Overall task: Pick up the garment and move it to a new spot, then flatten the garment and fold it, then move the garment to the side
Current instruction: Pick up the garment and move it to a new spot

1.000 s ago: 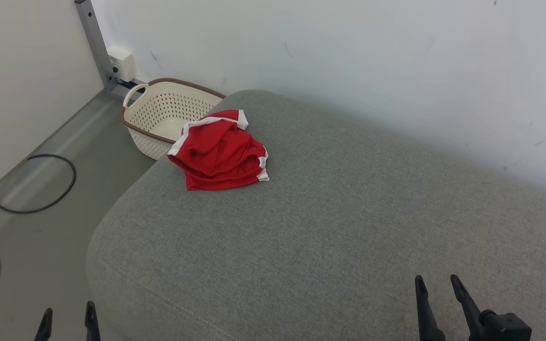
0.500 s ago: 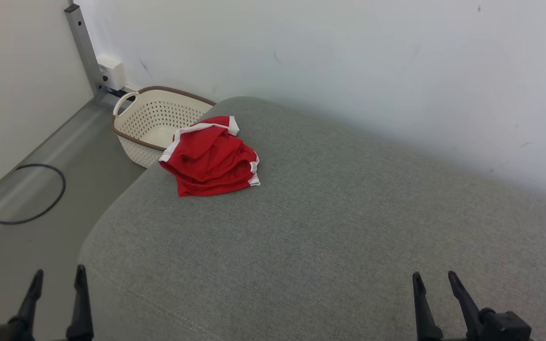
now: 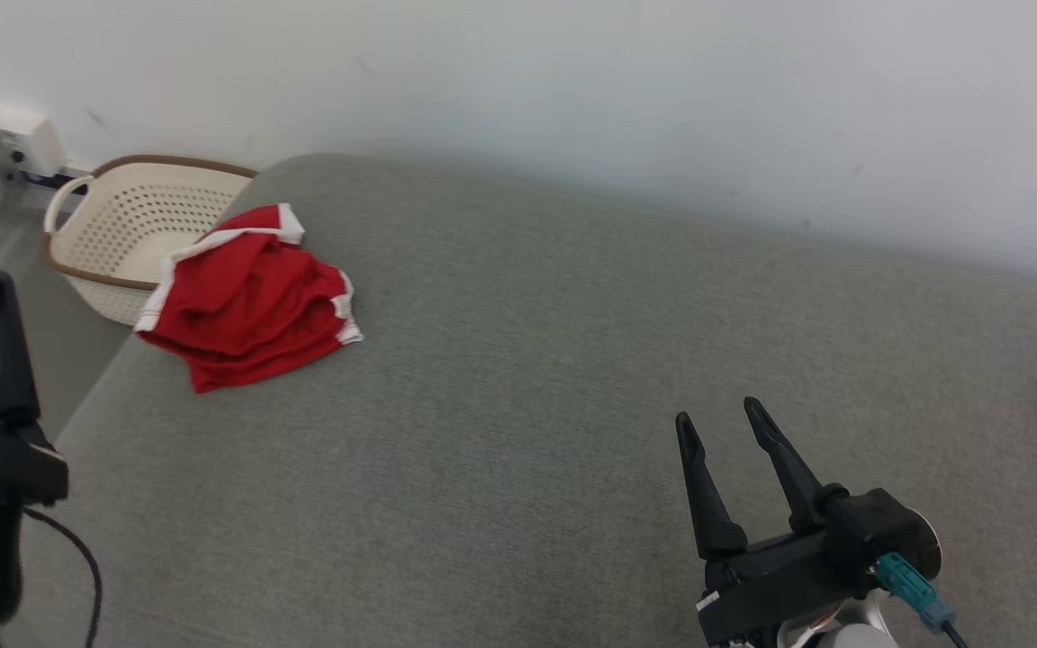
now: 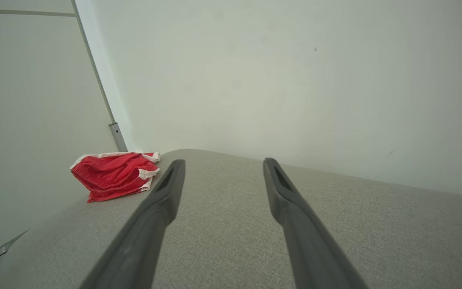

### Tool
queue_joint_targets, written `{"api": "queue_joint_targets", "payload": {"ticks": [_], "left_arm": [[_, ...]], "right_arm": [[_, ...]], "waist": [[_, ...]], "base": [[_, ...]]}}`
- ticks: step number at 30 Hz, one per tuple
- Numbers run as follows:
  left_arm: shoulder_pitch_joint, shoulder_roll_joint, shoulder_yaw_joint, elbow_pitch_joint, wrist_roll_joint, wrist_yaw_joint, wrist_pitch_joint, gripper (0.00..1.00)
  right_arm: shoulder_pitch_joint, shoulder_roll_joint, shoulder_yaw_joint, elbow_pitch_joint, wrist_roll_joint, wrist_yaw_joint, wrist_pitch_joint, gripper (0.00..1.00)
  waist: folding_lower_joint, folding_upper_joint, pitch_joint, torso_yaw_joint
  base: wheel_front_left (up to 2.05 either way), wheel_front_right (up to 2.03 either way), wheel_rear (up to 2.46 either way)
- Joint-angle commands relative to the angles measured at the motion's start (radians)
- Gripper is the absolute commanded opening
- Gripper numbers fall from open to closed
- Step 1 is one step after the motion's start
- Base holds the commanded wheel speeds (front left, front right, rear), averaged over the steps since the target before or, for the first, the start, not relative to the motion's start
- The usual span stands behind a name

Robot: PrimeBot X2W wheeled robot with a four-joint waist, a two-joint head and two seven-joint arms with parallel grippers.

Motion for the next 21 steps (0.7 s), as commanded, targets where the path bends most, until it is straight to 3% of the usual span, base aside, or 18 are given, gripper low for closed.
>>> {"api": "queue_joint_targets", "payload": {"ticks": [1, 11, 21], "left_arm": [[-0.05, 0.016, 0.01, 0.026, -0.015, -0.006, 0.011, 1.0], [-0.307, 0.109, 0.052, 0.246, -0.076, -0.052, 0.078, 1.0], [-0.404, 0.216, 0.059, 0.46, -0.086, -0.085, 0.15, 1.0]], "right_arm": [[-0.024, -0.003, 0.018, 0.005, 0.005, 0.0, -0.008, 1.0], [-0.113, -0.002, 0.082, 0.024, 0.036, 0.0, -0.044, 1.0], [-0.153, -0.001, 0.114, 0.04, 0.081, 0.0, -0.068, 1.0]], "waist": [[-0.0001, 0.0, 0.14, -0.161], [-0.0001, 0.0, 0.271, -0.327], [-0.0001, 0.0, 0.34, -0.443]], "base": [[0.0, 0.0, 0.0], [0.0, 0.0, 0.0], [0.0, 0.0, 0.0]]}}
